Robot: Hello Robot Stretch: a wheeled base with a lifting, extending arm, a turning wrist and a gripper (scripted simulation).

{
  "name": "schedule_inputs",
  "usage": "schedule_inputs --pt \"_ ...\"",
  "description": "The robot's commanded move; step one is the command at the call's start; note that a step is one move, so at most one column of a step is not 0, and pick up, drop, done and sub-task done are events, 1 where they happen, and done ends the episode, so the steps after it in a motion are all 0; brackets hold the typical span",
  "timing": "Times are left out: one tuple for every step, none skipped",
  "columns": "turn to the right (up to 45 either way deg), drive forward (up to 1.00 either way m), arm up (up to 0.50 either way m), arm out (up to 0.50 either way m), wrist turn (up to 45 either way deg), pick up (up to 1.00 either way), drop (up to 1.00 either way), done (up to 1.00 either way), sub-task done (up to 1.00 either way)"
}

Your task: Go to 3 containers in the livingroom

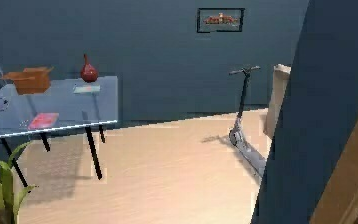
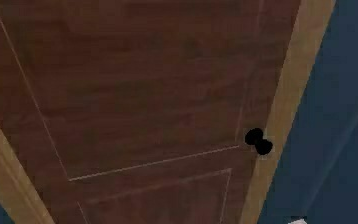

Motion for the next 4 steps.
schedule_inputs --pt "0.0 1.00 0.00 0.00 0.0 0.00 0.00 0.00 0.00" --pt "-9.0 0.00 0.00 0.00 0.0 0.00 0.00 0.00 0.00" --pt "0.0 0.35 0.00 0.00 0.0 0.00 0.00 0.00 0.00" --pt "-27.0 0.00 0.00 0.00 0.0 0.00 0.00 0.00 0.00"
